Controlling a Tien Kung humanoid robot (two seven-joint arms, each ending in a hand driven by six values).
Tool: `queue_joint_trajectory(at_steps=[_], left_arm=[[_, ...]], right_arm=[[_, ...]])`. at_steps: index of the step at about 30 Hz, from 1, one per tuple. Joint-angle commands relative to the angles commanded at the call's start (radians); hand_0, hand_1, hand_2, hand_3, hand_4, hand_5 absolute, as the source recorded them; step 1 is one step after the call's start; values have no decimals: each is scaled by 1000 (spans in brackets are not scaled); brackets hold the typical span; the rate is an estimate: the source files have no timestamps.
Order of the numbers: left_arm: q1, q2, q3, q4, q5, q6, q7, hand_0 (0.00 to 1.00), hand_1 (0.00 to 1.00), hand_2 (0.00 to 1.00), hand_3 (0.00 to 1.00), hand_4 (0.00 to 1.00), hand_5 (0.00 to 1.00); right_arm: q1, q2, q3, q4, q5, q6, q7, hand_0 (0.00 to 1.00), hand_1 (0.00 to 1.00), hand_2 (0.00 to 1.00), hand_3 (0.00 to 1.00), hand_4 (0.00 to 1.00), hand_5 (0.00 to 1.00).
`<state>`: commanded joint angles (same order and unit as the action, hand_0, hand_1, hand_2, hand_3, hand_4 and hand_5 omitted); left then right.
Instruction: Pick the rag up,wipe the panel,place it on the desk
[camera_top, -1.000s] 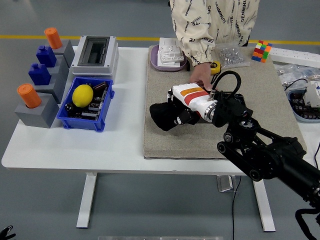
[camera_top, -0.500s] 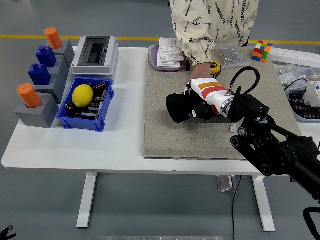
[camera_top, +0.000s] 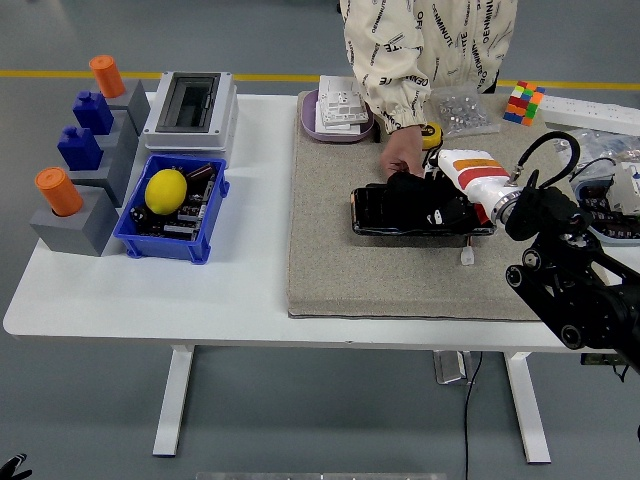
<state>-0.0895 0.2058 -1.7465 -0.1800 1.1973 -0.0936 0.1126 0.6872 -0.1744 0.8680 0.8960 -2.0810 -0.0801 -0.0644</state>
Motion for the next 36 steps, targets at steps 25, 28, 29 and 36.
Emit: queue_joint_trajectory(at_steps=[25,28,29,36], left_arm=[[7,-2,-1,0,4,-1,0,725,716,767,628,694,583],[6,-2,-2,0,4,-1,0,725,716,767,628,694,583],[7,-2,-2,0,4,-1,0,725,716,767,628,694,583],[8,-2,-7,0,6,1,1,726,716,767,628,694,583]], right_arm=[[-88,-133,169,-14,-32,3,0,285,384,431,425,998,70],[-90,-136,173,-13,-32,3,0,285,384,431,425,998,70],[-91,-137,175,-13,-32,3,0,285,384,431,425,998,70],[-99,-148,191,-17,-36,4,0,286,384,431,425,998,68]])
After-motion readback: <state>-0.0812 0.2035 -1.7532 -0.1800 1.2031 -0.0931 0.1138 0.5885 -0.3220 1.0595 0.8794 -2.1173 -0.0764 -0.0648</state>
